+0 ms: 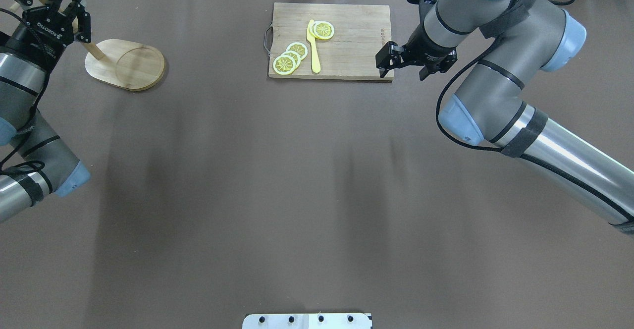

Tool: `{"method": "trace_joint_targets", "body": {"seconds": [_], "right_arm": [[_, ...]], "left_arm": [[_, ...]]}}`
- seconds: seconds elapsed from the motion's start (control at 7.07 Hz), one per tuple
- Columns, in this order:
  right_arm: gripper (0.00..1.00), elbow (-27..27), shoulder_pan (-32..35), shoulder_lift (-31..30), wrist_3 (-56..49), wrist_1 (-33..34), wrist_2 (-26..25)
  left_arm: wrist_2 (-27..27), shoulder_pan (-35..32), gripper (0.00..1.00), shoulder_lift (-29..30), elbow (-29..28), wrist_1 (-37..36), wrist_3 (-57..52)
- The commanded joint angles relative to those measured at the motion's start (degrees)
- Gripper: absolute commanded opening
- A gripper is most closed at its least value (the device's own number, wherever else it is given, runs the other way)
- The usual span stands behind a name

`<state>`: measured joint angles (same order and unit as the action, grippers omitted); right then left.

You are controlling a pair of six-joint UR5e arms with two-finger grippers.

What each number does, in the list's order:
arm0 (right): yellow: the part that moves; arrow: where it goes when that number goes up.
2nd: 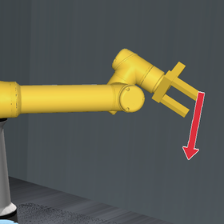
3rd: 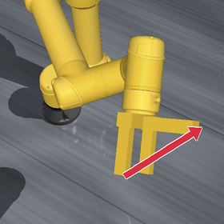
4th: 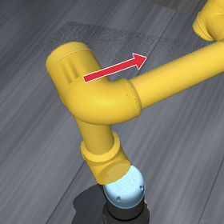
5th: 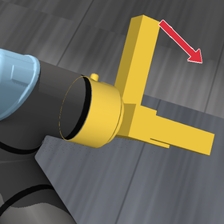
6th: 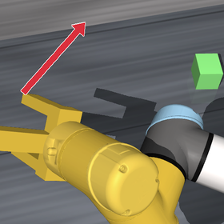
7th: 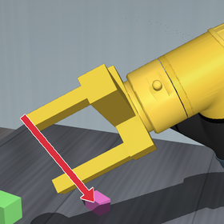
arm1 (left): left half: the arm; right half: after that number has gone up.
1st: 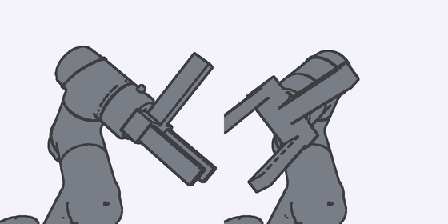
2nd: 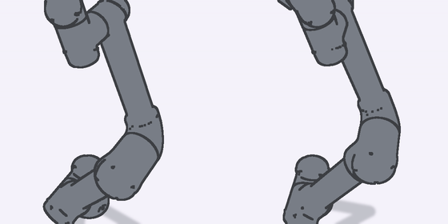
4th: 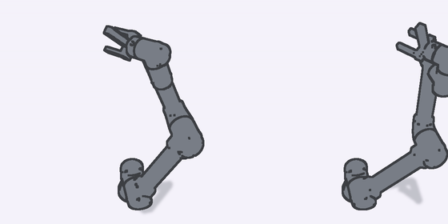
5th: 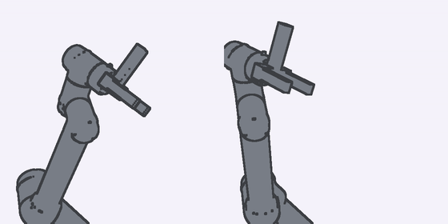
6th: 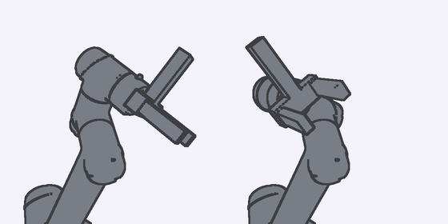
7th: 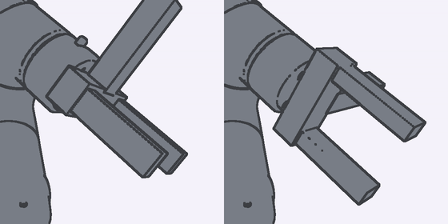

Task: Hang cup on storage rack
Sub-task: 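Hook the mug handle onto a stand peg with the left gripper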

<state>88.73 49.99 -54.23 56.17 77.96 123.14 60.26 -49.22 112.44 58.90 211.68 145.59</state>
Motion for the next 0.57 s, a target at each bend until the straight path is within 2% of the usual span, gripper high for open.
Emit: {"method": "trace_joint_targets", "body": {"seconds": [0.0, 0.42], "right_arm": [[0.99, -0.05, -0.16, 0.0, -0.01, 0.0, -0.35], [0.99, -0.05, -0.59, 0.0, -0.01, 0.0, -0.88]], "left_arm": [[-0.67, 0.0, 0.0, -1.16, -0.71, -0.04, 2.76], [-0.67, 0.0, 0.0, -1.43, -1.94, -0.04, 3.03]]}}
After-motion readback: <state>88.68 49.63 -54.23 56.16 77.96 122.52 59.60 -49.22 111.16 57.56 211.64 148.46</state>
